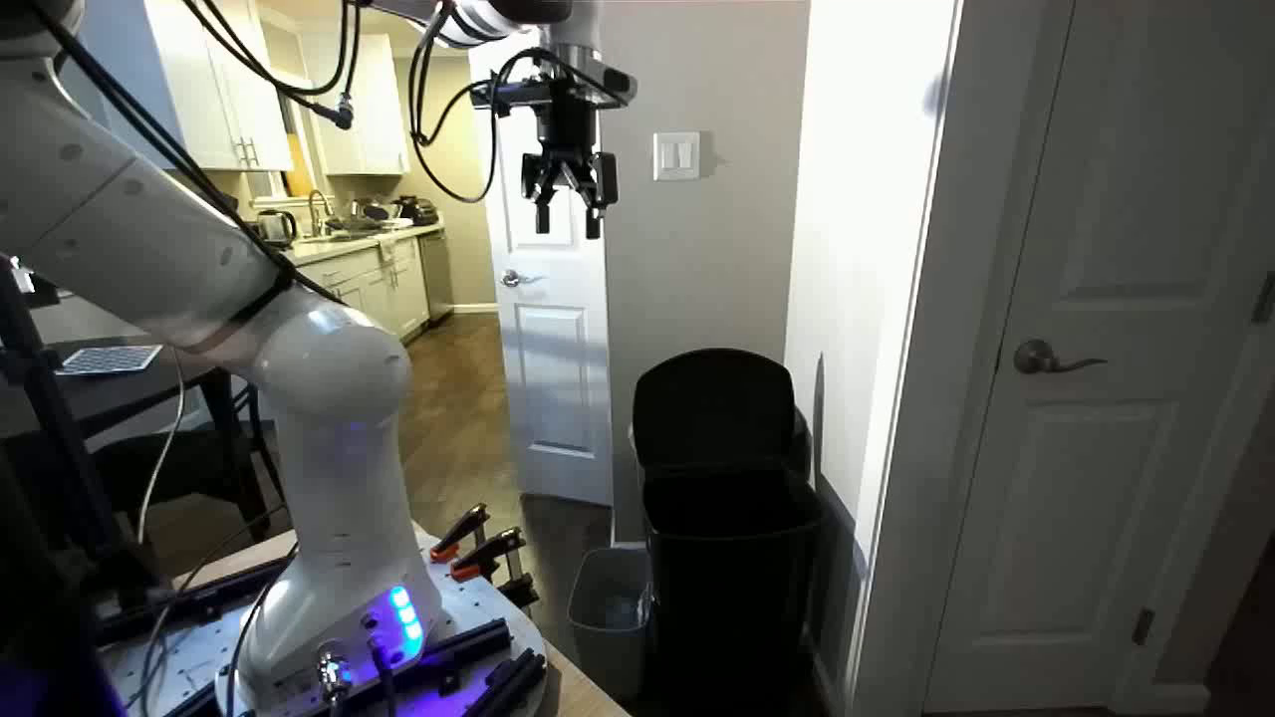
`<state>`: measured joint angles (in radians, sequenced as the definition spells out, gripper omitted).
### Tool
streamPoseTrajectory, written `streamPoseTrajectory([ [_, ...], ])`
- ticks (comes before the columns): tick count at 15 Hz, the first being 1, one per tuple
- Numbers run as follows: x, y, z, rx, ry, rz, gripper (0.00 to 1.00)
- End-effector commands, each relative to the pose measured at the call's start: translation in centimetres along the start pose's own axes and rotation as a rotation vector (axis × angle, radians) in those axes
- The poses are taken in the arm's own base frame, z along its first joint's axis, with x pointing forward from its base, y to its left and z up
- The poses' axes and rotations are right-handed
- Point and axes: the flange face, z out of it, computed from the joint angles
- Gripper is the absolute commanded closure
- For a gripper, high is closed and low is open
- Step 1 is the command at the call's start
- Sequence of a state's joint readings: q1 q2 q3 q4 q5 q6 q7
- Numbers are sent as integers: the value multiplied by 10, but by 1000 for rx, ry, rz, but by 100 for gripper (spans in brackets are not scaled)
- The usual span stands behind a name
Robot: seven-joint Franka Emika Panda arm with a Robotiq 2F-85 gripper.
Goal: Close the black bin.
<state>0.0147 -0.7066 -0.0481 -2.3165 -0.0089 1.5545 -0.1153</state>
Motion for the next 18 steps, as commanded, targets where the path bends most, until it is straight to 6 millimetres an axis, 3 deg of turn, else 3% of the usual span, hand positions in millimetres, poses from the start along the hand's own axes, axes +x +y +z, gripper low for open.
streamPoseTrajectory([
  [1, 0, 0, 0, 0, -1, 0, 0],
  [15, 0, 0, 0, 0, -1, 0, 0],
  [18, 13, 1, 12, 15, -3, -10, 0],
])
